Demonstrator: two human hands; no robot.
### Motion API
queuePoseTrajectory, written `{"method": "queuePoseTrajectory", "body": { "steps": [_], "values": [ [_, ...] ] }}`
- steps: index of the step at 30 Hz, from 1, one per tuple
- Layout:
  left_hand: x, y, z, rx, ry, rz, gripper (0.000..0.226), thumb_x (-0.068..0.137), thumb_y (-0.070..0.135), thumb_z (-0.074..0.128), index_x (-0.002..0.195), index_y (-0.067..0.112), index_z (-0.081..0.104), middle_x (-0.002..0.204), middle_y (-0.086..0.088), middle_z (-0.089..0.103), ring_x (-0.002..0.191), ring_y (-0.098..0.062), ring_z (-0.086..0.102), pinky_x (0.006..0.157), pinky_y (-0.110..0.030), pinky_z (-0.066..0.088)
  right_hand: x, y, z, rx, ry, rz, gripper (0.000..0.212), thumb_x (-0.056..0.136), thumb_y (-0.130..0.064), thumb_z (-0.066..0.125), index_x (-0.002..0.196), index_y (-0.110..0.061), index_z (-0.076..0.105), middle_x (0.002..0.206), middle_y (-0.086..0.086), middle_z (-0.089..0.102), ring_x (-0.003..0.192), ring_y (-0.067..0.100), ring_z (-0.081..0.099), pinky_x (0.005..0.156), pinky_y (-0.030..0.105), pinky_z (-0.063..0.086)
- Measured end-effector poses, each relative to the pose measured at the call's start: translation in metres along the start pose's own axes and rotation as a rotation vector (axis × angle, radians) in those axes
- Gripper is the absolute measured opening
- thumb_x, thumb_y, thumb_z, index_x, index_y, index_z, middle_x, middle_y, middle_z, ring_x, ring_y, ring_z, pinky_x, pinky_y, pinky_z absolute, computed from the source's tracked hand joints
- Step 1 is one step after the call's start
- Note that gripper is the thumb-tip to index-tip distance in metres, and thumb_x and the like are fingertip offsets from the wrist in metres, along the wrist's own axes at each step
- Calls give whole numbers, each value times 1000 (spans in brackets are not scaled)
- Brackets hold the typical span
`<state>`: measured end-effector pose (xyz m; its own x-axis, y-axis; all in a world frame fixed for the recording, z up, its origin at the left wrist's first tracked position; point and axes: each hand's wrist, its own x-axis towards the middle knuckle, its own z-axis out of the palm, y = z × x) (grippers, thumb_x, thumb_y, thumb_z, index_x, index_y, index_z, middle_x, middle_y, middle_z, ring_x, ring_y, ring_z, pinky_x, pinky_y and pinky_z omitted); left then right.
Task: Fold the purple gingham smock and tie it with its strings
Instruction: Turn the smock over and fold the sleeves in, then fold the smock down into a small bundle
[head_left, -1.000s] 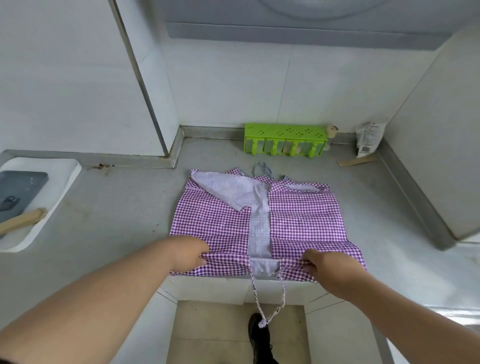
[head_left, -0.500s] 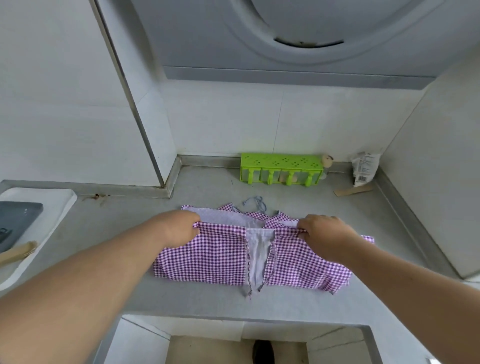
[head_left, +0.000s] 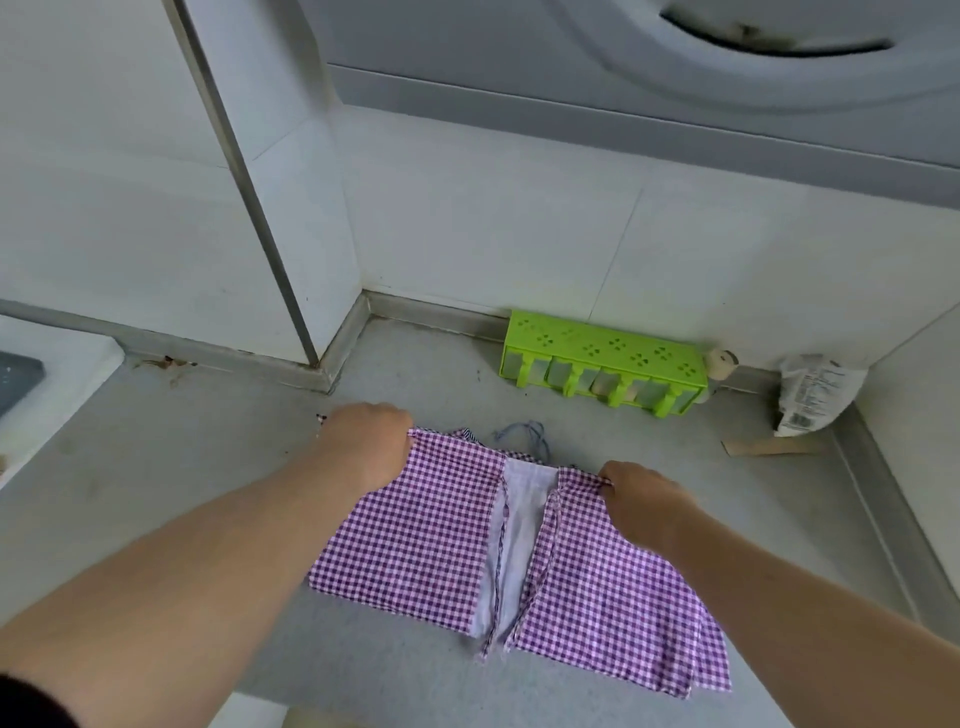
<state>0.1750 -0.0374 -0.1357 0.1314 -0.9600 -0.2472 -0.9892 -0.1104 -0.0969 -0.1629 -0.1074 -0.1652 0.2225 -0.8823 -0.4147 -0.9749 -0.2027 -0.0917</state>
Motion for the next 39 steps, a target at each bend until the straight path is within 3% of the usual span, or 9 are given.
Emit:
{"method": "queuePoseTrajectory", "body": {
  "steps": [10,18,23,27,29,31,34,36,39],
  "values": [
    [51,0,38,-109,-14,57,23,108,32,45,122,20,60,121,-1,65,114,-23,59,102,-38,43,44,-1,29,21,-48,91,33,106,-29,34,129,-27,59,131,4,64,113,27,63,97,40,52],
    [74,-2,67,-209,-167,173,40,106,50,46,141,31,52,132,1,65,121,-23,60,108,-44,43,55,3,47,92,40,88,28,106,-32,39,117,-28,64,114,2,66,95,22,60,85,39,55],
    [79,2,74,-112,-145,163,30,107,49,42,109,28,63,98,5,68,90,-17,60,86,-37,52,55,7,49,123,27,94,26,107,-35,39,118,-30,62,105,2,65,86,19,61,75,35,53],
    [81,9,74,-69,-124,95,30,107,44,44,116,23,64,105,1,68,94,-20,61,84,-37,53,57,6,53,102,21,129,24,107,-39,37,117,-35,58,100,1,58,79,17,60,73,37,58],
    [76,14,74,-48,16,141,22,103,32,52,120,20,59,112,0,62,100,-19,58,88,-36,52,56,4,54,84,17,142,26,107,-39,36,119,-36,58,101,3,55,82,22,62,76,41,60],
    [68,20,75,-43,153,358,21,100,27,55,120,23,58,114,5,54,104,-15,50,98,-36,49,56,0,55,63,21,151,25,106,-37,36,117,-36,58,101,4,53,85,28,62,78,44,61],
    [53,38,83,-21,6,705,35,101,44,53,133,29,56,126,7,54,117,-14,48,109,-42,45,54,-4,58,42,35,136,23,104,-30,37,118,-34,56,105,5,54,97,33,60,87,47,57],
    [48,50,91,3,-106,693,54,102,47,52,153,33,41,154,4,43,138,-20,42,117,-48,40,50,-6,61,-20,104,88,24,102,-24,40,120,-31,53,116,2,58,114,29,55,102,45,46],
    [45,56,102,-2,-153,599,68,106,48,44,165,36,13,175,2,5,159,-26,13,128,-52,21,42,-9,60,-69,254,-36,27,99,-27,51,125,-31,49,123,-3,50,119,23,48,107,42,38]
  ]
}}
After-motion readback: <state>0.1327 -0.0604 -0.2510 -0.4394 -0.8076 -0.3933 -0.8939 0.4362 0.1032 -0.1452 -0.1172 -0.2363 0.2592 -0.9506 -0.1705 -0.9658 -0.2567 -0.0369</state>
